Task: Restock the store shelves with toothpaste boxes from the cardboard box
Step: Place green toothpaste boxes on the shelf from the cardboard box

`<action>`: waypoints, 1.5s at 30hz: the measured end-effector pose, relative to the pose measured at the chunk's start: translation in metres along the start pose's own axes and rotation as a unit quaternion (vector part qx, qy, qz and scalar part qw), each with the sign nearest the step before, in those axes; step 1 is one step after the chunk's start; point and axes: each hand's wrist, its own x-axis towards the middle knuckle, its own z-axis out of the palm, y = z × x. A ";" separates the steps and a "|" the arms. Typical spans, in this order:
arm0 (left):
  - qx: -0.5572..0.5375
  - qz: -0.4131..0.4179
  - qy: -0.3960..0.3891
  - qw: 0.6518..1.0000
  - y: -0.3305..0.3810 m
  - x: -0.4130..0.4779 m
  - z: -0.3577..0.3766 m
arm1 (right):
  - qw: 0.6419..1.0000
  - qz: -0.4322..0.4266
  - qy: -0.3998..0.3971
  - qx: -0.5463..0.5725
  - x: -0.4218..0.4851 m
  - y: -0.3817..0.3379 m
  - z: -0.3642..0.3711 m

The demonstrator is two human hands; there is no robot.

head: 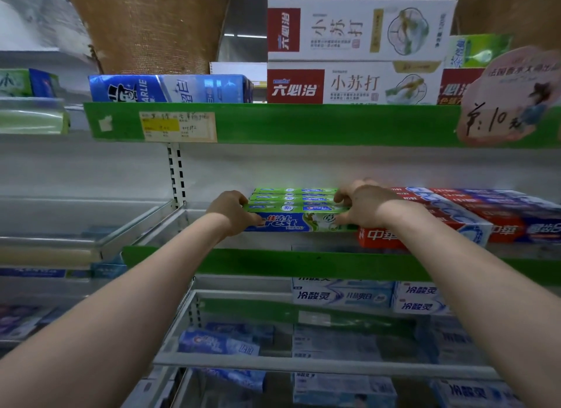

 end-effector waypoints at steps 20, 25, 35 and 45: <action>0.279 0.136 0.100 0.945 0.027 -0.007 0.028 | 0.989 -0.094 0.081 -0.084 -0.005 -0.023 0.019; 0.309 0.135 0.112 0.935 0.029 -0.007 0.035 | 0.986 -0.100 0.095 -0.094 -0.003 -0.034 0.022; 0.304 0.103 0.093 0.943 0.040 -0.005 0.032 | 0.994 -0.075 0.073 -0.039 0.001 -0.047 0.020; -0.301 -0.007 0.242 0.922 0.042 -0.042 0.004 | 0.844 -0.074 0.108 0.520 -0.024 -0.110 0.019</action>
